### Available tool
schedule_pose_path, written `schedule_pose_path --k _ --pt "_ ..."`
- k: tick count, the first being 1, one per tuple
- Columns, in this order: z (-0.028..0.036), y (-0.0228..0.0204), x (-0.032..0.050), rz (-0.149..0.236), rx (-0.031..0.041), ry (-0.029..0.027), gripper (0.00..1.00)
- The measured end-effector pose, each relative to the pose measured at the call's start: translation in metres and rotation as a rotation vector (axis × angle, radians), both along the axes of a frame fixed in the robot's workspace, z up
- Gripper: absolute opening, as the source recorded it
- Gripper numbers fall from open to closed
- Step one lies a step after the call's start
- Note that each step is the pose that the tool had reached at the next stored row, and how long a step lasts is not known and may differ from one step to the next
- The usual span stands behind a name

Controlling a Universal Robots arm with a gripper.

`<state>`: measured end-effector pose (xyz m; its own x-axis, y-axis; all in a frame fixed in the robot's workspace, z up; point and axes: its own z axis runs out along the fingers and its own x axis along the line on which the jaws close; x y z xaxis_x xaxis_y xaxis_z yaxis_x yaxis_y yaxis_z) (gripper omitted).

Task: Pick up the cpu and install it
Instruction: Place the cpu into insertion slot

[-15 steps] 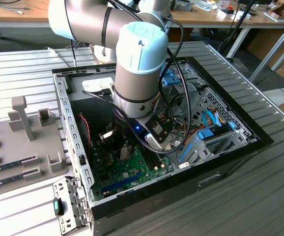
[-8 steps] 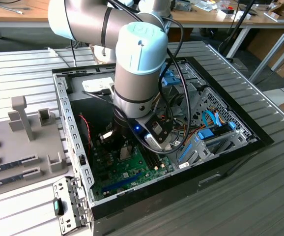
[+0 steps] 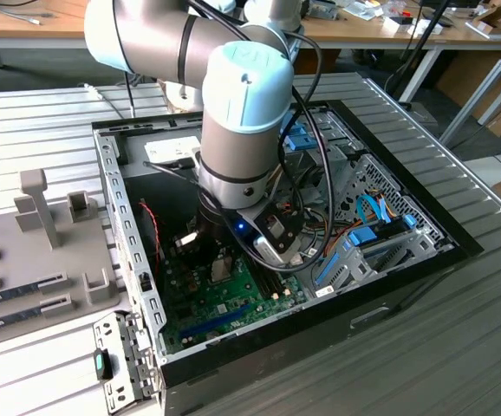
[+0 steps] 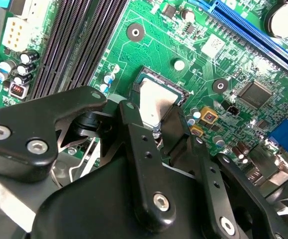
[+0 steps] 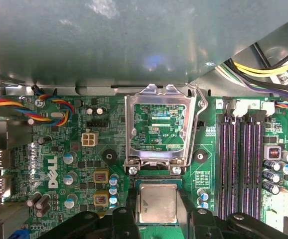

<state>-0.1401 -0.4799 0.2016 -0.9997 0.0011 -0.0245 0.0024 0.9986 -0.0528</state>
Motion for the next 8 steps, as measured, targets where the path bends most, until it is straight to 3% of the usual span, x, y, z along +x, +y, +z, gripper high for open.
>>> schedule_pose_path --k 8 --pt "-0.0020 -0.0002 0.0002 0.000 0.0001 0.0004 0.43"
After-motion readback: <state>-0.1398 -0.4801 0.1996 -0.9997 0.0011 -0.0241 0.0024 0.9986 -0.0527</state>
